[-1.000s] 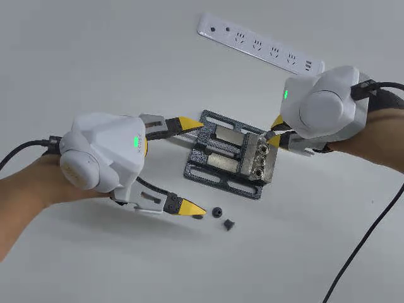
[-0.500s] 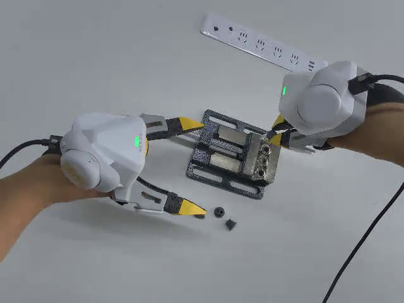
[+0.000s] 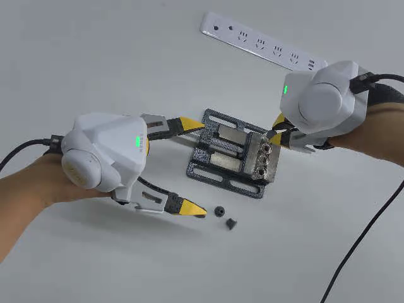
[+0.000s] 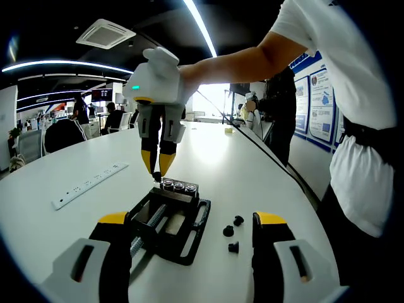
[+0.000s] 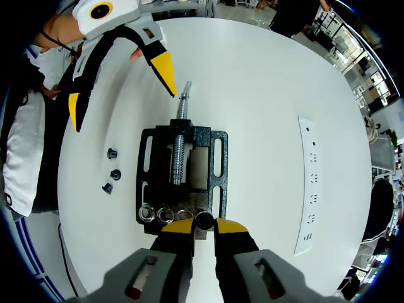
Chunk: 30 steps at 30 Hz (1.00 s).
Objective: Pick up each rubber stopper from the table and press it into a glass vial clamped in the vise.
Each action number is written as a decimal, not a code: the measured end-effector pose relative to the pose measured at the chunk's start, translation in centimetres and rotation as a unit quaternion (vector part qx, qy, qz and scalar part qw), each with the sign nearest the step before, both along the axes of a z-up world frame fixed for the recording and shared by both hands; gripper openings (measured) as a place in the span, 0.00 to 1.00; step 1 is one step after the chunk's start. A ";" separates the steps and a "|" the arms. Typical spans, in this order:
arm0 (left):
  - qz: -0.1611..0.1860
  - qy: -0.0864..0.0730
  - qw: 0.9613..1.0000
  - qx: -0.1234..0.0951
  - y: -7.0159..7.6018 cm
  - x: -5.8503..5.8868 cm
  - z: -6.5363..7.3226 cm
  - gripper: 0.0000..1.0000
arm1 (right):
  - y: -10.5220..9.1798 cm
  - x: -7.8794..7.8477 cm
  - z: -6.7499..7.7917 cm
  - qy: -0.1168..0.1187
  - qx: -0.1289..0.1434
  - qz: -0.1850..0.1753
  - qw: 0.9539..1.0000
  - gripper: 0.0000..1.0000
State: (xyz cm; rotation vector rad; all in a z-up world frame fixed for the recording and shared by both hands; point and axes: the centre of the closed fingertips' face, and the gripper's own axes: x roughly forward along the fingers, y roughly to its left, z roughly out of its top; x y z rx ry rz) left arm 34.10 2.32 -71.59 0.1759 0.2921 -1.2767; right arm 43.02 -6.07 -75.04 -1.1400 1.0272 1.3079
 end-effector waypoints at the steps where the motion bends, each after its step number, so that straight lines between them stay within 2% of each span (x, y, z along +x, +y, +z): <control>1: 0.000 0.000 1.000 0.000 0.0 0.0 0.0 0.77 | 0.0 0.0 0.0 0.000 0.000 0.001 1.000 0.11; 30: -0.003 0.003 1.000 0.002 -0.1 -0.2 -0.1 0.76 | 0.0 0.0 0.0 0.003 0.008 -0.011 1.000 0.11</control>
